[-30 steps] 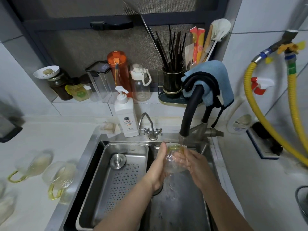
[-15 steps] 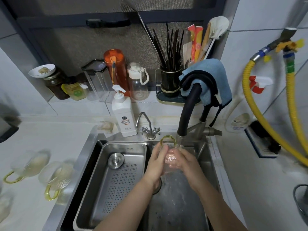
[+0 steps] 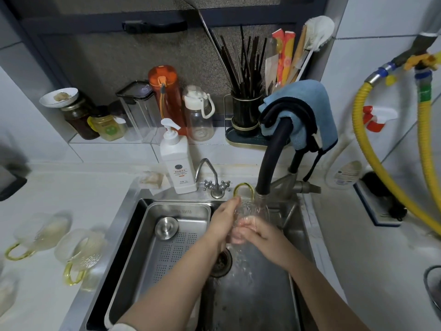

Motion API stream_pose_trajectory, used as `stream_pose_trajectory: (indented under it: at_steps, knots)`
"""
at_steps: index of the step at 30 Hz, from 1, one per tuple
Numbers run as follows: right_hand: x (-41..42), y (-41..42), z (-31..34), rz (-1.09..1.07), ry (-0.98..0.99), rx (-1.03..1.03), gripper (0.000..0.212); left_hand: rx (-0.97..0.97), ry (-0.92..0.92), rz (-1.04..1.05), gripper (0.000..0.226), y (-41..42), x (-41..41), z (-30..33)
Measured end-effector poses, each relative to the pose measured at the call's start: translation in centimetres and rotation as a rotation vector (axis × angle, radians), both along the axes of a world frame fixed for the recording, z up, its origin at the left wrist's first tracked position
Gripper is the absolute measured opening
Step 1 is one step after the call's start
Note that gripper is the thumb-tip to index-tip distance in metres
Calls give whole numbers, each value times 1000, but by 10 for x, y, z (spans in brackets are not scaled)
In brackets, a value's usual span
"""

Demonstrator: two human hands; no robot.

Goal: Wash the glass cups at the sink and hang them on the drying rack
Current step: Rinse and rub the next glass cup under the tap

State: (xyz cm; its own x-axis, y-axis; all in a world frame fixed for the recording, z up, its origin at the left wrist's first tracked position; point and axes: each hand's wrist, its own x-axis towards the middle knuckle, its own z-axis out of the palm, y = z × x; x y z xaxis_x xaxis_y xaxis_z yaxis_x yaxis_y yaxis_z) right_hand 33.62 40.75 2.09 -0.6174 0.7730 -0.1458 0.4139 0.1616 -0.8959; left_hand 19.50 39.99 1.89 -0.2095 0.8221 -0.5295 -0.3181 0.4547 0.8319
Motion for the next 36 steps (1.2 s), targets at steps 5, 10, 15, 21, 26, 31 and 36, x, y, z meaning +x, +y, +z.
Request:
stream_pose_trajectory:
  at_steps: [5,10,15,21,26,31,36]
  knots:
    - [0,8,3,-65,121,-153,31,-15,43,-78,47,-1,2,-5]
    - [1,0,2,-6,123,-92,27,-64,-5,-48,43,1,0,-1]
    - [14,5,3,-138,116,15,13,-19,-53,-135,44,-1,5,3]
    - [8,3,9,-91,143,-50,22,133,-159,-5,37,-9,13,-1]
    - [9,0,13,-130,98,7,20,143,-143,-16,57,-19,8,-6]
    - [4,-7,8,-8,139,-108,20,132,-167,27,57,-22,6,-5]
    - [3,0,0,7,32,-159,68,71,-68,-50,23,-22,13,-5]
